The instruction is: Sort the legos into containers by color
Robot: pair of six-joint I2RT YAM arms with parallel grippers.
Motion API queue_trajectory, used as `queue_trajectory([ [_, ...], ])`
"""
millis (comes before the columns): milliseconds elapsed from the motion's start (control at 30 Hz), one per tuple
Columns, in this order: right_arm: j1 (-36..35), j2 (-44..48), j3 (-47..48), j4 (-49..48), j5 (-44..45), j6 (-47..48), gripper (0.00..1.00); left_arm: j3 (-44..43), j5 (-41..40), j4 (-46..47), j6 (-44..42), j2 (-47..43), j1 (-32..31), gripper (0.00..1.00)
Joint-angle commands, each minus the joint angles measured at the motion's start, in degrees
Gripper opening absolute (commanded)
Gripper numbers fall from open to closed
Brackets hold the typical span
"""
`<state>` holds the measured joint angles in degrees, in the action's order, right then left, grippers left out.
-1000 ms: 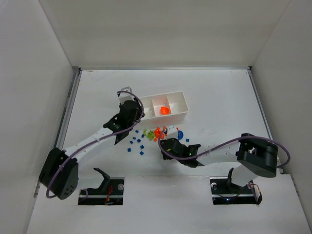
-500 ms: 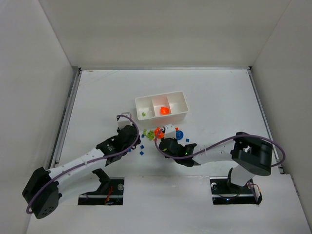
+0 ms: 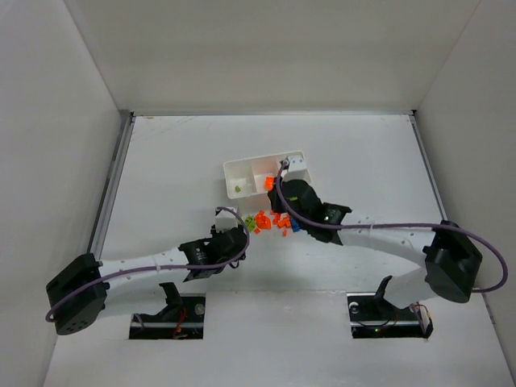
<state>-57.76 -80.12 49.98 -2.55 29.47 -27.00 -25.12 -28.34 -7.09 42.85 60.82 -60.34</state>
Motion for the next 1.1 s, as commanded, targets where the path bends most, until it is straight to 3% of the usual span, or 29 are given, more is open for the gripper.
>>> queue_trajectory([
  [0, 4.0, -4.0, 6.6, -4.8, -4.8, 5.0, 0.12, 1.5, -2.5, -0.8, 3.6, 0.4, -1.2, 0.38],
  [367, 10.5, -19.2, 17.8, -5.8, -7.1, 4.7, 0.15, 2.4, -1.8, -0.4, 3.6, 3.7, -2.0, 0.42],
  [433, 10.6, -20.2, 18.2, -6.1, -7.0, 4.4, 0.22, 2.3, -1.6, 0.0, 3.3, 5.0, -2.0, 0.42],
  [467, 10.6, -20.4, 18.4, -6.2, -6.6, 4.2, 0.30, 2.1, -1.5, 0.0, 3.1, 5.6, -2.2, 0.41],
  [533, 10.6, -20.0, 18.2, -6.6, -6.6, 4.2, 0.43, 2.1, -1.7, 0.1, 3.0, 6.4, -2.5, 0.40],
  [600, 10.5, -18.5, 17.2, -7.1, -6.4, 4.5, 0.48, 2.1, -1.9, 0.1, 3.2, 7.0, -2.5, 0.39],
  [900, 10.4, -9.8, 9.2, -8.5, -5.6, 4.2, 0.48, 0.7, -1.5, -0.3, 2.2, 9.3, -3.2, 0.34],
  [1067, 10.4, -5.5, 4.4, -8.5, -4.3, 3.7, 0.48, 0.2, -1.6, -4.9, 2.9, 7.9, -4.5, 0.37],
])
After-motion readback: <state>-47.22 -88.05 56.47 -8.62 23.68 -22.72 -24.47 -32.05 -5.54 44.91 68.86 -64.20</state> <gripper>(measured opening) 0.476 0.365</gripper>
